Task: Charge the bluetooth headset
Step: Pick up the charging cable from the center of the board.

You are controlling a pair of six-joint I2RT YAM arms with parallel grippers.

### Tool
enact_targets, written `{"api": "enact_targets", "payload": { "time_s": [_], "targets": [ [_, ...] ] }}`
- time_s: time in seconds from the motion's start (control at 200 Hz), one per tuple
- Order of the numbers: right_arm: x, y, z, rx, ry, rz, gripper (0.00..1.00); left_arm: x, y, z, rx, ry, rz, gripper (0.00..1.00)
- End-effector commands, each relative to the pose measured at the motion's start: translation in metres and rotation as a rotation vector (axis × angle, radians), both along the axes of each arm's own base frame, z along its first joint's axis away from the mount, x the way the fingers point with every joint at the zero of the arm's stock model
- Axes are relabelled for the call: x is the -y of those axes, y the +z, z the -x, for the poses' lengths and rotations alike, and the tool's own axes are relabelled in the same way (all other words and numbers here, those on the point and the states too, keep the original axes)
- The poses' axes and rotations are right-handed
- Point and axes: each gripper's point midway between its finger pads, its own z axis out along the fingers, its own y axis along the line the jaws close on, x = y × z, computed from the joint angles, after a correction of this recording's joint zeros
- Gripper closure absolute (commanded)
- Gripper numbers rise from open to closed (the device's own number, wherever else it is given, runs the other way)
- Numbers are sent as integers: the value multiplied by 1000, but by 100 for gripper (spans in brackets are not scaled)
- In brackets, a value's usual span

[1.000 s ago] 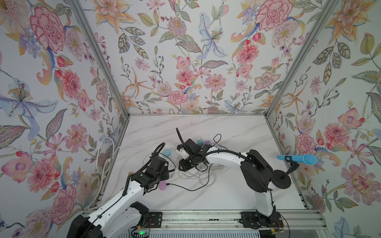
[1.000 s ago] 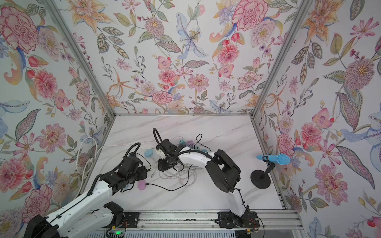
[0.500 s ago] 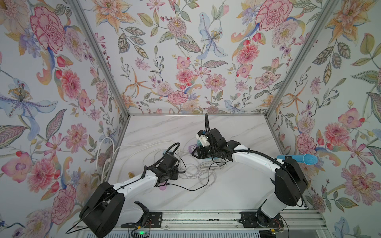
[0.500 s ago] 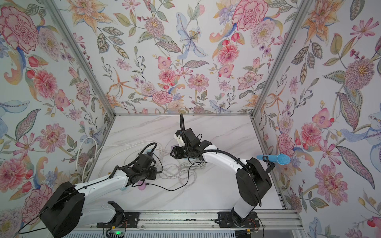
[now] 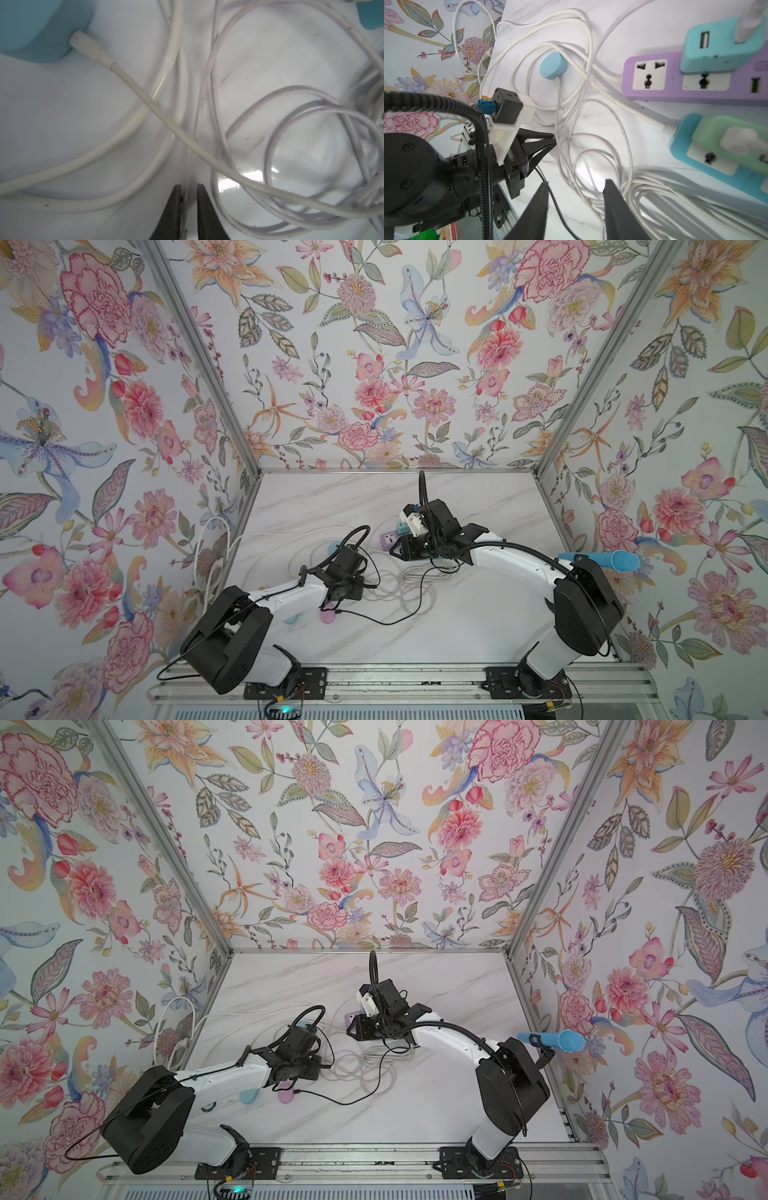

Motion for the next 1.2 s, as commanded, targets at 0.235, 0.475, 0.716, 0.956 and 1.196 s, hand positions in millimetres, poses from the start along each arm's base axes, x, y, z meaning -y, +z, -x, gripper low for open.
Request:
{"api": "enact_targets", "payload": {
  "time_s": [0.235, 0.475, 0.716, 0.956, 1.196],
  "targets": [
    [6, 7, 3, -10, -8, -29, 60, 8, 6, -4, -19, -68, -36, 100],
    [-1, 22, 15, -29, 31, -106, 59, 32, 73, 0, 93, -175, 40, 100],
    [-16, 56, 20, 0, 94, -203, 56, 36, 161, 3, 250, -228, 126, 100],
    [-23, 82, 16, 45, 116, -244, 56, 26, 208, 3, 287, -261, 51, 100],
    [-22, 87, 21, 54, 135, -254, 56, 24, 201, 10, 273, -234, 87, 100]
  ]
}}
